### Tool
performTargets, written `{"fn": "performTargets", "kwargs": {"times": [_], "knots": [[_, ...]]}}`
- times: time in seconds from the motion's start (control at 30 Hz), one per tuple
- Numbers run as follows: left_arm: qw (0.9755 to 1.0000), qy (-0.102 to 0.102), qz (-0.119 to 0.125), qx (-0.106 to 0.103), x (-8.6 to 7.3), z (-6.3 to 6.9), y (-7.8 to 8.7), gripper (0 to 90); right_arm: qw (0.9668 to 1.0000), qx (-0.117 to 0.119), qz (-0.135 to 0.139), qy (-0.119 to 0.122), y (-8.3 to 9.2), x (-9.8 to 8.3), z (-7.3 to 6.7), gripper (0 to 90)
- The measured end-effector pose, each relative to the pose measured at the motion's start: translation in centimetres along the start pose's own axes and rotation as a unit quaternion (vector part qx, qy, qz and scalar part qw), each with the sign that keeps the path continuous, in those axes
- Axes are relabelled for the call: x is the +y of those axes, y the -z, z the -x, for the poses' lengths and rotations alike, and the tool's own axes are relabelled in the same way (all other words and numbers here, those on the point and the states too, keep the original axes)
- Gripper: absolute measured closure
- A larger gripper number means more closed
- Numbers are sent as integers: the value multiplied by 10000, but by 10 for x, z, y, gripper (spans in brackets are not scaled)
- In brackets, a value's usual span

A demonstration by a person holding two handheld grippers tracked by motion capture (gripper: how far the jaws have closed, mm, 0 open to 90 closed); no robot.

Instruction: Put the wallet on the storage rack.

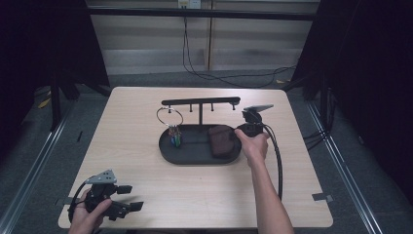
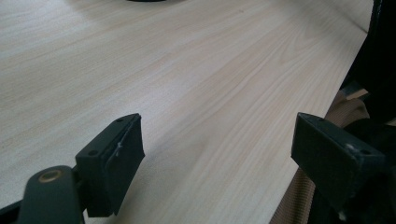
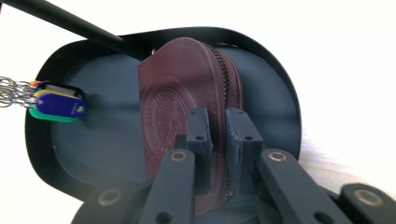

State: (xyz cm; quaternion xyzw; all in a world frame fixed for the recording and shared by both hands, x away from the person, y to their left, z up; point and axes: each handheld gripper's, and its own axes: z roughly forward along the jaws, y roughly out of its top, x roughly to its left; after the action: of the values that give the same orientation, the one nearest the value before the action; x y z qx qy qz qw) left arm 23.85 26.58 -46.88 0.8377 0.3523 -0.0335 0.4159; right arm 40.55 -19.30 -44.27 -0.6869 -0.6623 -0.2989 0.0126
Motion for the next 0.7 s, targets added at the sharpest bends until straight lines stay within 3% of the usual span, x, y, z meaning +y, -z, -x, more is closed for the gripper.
{"fn": "performTargets", "kwargs": {"times": [0.2, 0.47, 0.7], "knots": [[10000, -5, 1, 18, 0, 0, 0, 169, 9997, -222, 12, 68, -1, 0, 2, 732], [10000, -44, -2, 25, 0, 1, 0, 169, 9998, -35, 94, 143, 8, 0, 0, 647], [10000, -45, 39, 61, 0, 1, 2, 169, 9992, -125, 160, 332, 17, 0, -2, 511]]}}
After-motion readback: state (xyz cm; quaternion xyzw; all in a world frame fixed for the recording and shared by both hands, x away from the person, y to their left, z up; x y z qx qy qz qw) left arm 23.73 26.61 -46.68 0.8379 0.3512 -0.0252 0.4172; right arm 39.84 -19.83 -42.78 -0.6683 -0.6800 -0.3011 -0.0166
